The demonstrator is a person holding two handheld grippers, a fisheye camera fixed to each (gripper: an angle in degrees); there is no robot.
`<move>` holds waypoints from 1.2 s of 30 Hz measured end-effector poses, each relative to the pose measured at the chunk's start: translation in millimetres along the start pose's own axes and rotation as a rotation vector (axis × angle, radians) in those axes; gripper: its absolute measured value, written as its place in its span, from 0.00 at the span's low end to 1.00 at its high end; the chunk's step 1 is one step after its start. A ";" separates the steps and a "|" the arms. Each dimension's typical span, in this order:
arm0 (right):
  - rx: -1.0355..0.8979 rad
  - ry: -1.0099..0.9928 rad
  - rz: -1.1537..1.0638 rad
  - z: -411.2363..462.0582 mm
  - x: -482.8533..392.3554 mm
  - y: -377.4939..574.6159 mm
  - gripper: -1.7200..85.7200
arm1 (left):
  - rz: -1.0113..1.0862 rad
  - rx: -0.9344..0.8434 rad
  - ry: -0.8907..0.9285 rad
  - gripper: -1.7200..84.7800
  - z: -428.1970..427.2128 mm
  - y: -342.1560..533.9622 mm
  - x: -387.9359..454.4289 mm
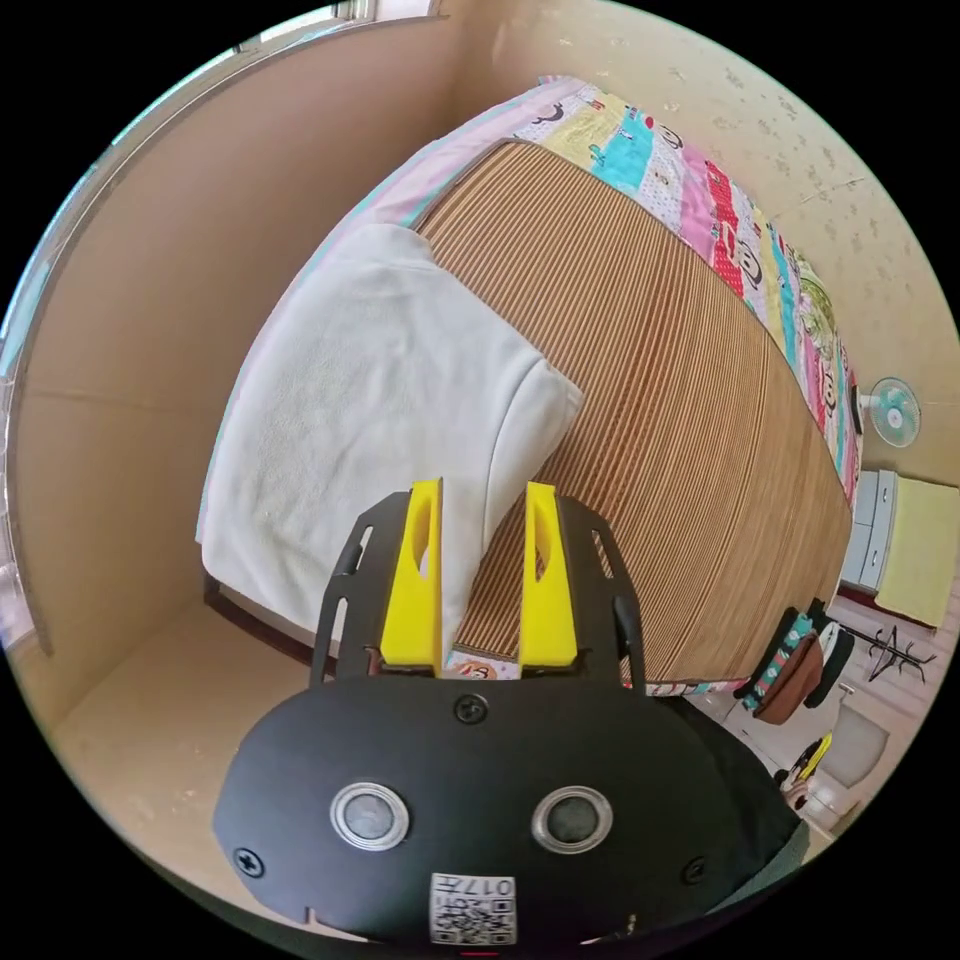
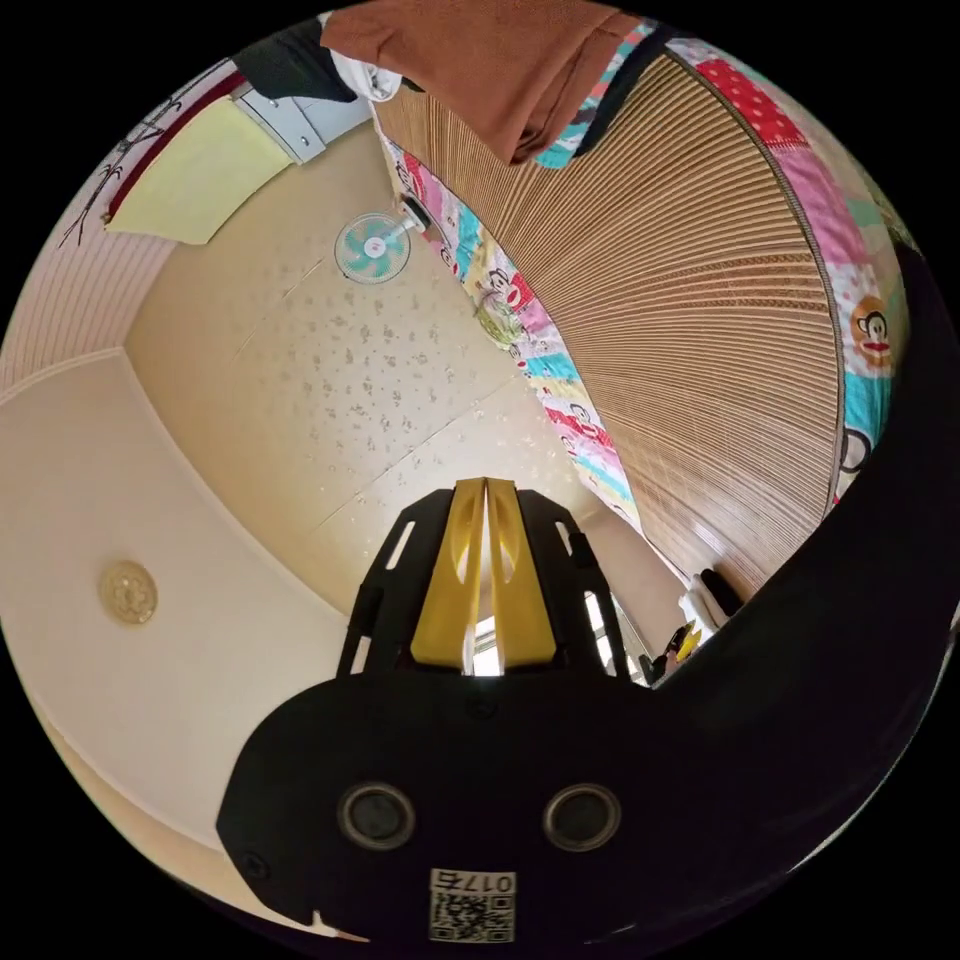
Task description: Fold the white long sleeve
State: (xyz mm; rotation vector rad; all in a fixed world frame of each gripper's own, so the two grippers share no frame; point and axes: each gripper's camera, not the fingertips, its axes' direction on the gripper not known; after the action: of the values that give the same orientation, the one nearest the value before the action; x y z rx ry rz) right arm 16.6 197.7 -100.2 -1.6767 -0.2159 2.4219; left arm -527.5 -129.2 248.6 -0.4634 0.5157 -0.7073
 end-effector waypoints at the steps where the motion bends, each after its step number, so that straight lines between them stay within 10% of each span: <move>1: 0.002 0.062 -0.022 -2.6 -8.4 0.4 0.02 | 0.006 -0.008 -0.011 0.16 6.5 3.6 1.5; 8: -0.096 0.139 0.000 30.1 -7.7 -11.6 0.02 | 0.080 0.008 -0.007 0.12 33.7 45.8 -3.7; 16: -0.292 0.071 -0.105 71.6 6.1 -29.5 0.03 | 0.289 0.305 0.866 0.05 -66.8 159.7 -105.3; 29: -1.193 0.154 -0.567 181.5 -48.2 29.1 0.06 | 1.707 1.110 2.108 0.04 -210.5 429.0 20.9; 32: -1.378 0.165 -0.748 196.1 -68.9 74.9 0.12 | 1.758 0.957 2.446 0.04 -176.1 441.5 125.1; 36: -1.505 0.235 -0.985 195.2 -73.3 130.9 0.23 | 1.653 0.267 2.674 0.05 -114.9 480.7 310.3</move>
State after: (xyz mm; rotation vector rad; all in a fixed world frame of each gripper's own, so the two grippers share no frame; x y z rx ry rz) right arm -150.3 50.7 5.5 -1.4101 -2.4761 1.0920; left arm -159.8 -51.9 -198.0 -1.5314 -2.5817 -0.7885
